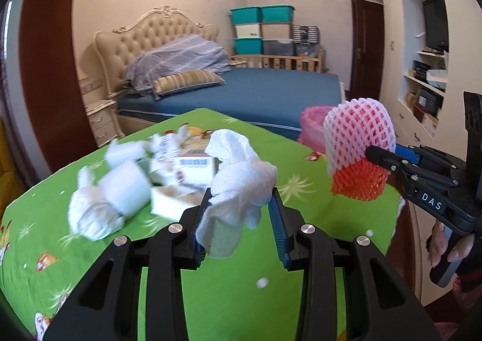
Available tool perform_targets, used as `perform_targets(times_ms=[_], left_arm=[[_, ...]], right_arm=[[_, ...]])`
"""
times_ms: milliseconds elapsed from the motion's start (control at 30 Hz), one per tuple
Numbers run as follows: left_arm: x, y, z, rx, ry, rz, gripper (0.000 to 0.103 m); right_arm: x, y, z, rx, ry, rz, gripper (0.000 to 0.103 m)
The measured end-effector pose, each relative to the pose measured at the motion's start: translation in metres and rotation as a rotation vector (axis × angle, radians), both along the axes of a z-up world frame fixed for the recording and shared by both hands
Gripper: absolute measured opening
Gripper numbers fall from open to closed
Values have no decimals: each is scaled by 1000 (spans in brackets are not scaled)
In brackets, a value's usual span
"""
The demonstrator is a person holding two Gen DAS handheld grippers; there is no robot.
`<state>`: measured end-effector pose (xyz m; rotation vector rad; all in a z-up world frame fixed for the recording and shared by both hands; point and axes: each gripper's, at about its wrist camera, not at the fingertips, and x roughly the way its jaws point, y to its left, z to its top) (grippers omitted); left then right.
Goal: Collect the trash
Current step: 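Carry the tissue and foam net to the wastebasket and open both tools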
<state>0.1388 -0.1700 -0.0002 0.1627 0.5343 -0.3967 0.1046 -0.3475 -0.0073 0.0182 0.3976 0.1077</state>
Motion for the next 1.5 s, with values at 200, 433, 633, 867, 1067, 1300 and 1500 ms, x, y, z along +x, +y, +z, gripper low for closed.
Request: perform_targets(times_ms=[200,433,633,867,1067,1300,1500], left_arm=[[22,-44,3,11,24,-77,35],[64,-107,21,-52,76,-200,35],[105,-174,38,-49,89,-281,35],[165,-238,33,-80,193,-292,36],[200,-271,28,-105,235,-276,42],[223,-277,26,-113,203,-195,86],[201,-223,22,-110,169,-123,89]], right_arm=[[-3,-39,6,-3,-28,-91,23],[3,-104,13,12,-43,-216,23],[22,-158,19,17,-49,-296,23],[55,-192,16,6,-23,-330,24],[88,-193,11,-42,-2,-307,33],[92,-201,-4,-65,16,-310,74],[49,-206,4,-19,-26,-322,81]])
